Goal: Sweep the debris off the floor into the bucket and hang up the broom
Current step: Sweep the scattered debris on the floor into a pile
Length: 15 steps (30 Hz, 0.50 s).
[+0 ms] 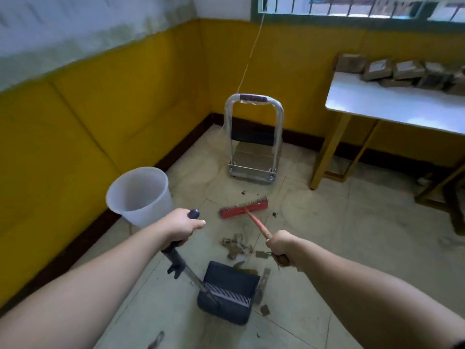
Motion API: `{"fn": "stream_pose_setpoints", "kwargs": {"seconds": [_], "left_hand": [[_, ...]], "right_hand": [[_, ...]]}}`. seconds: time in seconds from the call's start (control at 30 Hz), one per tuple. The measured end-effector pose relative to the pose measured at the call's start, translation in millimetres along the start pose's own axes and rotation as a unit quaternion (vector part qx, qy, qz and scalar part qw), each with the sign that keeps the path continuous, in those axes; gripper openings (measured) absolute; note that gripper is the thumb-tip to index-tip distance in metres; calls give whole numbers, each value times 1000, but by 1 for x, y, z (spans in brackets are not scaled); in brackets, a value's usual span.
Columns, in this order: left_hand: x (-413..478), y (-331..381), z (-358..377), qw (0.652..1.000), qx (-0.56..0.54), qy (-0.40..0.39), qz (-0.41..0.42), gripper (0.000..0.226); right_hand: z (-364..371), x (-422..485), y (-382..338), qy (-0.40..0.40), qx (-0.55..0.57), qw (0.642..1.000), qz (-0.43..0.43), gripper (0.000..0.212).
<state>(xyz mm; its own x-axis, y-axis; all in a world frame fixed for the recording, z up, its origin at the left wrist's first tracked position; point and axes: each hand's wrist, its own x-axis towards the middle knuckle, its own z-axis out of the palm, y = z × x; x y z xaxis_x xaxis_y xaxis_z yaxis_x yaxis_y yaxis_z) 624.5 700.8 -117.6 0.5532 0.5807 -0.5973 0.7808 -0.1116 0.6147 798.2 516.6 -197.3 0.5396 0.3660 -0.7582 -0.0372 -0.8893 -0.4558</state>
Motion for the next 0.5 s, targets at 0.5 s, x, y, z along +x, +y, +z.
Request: {"fn": "stream_pose_setpoints", "kwargs": {"seconds": [0.5], "left_hand": [[-49,-75,-15,1000,-19,12,-19,22]], "right_hand": [[49,-43,39,-66,-119,988,68,46]]}}
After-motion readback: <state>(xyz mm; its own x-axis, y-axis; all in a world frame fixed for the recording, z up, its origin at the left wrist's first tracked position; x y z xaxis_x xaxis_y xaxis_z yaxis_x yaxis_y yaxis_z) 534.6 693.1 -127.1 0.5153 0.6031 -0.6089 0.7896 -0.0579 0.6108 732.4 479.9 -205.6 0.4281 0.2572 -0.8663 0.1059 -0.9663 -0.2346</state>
